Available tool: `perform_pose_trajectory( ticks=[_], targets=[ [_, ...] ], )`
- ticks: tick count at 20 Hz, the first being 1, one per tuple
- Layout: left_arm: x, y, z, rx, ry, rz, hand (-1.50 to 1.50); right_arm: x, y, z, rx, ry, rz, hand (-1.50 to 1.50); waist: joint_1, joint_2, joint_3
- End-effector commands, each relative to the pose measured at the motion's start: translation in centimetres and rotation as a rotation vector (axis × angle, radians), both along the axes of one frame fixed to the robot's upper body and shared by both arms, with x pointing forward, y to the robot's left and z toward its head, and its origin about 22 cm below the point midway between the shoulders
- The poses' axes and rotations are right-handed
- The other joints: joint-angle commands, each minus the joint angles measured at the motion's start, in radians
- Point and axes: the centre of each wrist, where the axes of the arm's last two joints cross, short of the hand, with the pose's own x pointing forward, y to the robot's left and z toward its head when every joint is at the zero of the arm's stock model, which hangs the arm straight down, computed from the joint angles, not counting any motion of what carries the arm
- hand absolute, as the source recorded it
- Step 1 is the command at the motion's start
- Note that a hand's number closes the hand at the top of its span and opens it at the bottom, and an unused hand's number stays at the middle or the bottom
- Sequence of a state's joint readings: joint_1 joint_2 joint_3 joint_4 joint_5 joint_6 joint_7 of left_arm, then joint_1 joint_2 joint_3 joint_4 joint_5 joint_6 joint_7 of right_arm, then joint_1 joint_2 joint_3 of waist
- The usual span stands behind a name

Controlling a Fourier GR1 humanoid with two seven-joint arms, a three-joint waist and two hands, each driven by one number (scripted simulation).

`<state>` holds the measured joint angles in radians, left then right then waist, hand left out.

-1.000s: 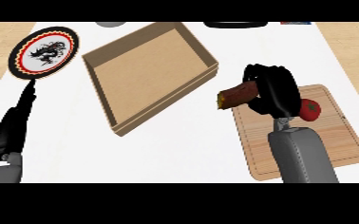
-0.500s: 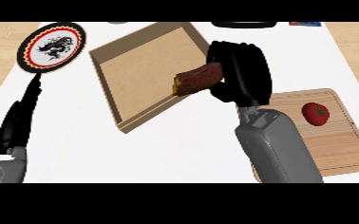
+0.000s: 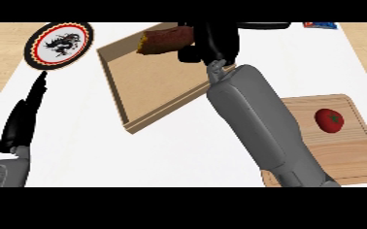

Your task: Pick the sweet potato from the cutting board and place it in the cardboard box

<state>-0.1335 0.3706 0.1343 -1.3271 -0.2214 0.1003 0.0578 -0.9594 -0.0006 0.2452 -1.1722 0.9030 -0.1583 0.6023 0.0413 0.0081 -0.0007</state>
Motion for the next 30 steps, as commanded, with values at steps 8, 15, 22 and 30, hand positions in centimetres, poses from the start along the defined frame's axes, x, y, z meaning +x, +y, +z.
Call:
perform_pose_trajectory(
  ticks=[8,15,22,30],
  targets=[
    [1.7,-2.4,0.5,-0.004,-0.014,-0.051,0.0,5.8,2.5,0.9,0.094,0.085,-0.045,1.5,0.051,0.02,-0.001],
    [2.7,-2.7,1.1,-0.007,-0.031,-0.067,0.0,7.2,1.6,-2.2,0.051,0.099,-0.144,1.5,0.071,0.031,-0.002],
    [2.6,-3.0,1.2,-0.006,-0.035,-0.103,0.0,7.8,-0.3,-4.6,0.217,0.267,-0.206,-1.5,0.095,0.036,0.0],
    [3.2,-2.5,1.3,-0.004,-0.025,-0.081,0.0,7.8,0.1,-3.6,0.3,0.068,-0.132,-1.5,0.088,0.035,0.0]
  ],
)
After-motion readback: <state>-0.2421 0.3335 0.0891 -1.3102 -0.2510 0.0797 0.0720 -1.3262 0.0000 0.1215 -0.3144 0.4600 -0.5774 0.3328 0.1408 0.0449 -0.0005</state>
